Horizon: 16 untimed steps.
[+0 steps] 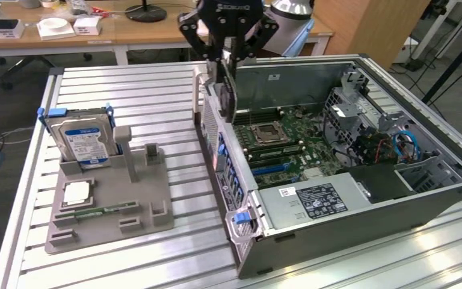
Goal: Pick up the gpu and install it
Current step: 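Pick up the gpu and move the gpu toward the slot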
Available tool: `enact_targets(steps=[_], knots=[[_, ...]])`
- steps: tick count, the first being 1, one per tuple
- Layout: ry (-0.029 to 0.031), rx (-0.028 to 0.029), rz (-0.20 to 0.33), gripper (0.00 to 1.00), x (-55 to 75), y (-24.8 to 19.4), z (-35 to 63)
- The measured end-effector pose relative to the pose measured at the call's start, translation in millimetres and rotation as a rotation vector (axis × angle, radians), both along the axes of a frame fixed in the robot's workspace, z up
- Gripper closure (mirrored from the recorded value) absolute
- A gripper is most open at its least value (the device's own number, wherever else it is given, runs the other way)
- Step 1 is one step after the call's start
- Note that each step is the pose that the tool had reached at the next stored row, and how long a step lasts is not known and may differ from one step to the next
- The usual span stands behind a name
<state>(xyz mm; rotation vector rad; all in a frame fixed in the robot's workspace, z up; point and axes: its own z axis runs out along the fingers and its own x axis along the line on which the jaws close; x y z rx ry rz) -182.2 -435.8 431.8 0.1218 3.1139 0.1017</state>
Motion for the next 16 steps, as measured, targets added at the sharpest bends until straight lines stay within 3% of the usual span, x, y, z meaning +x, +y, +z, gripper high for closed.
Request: enact_targets(steps=[16], knots=[[0.0,0.0,0.0,0.74,72.0,5.0,0.0]])
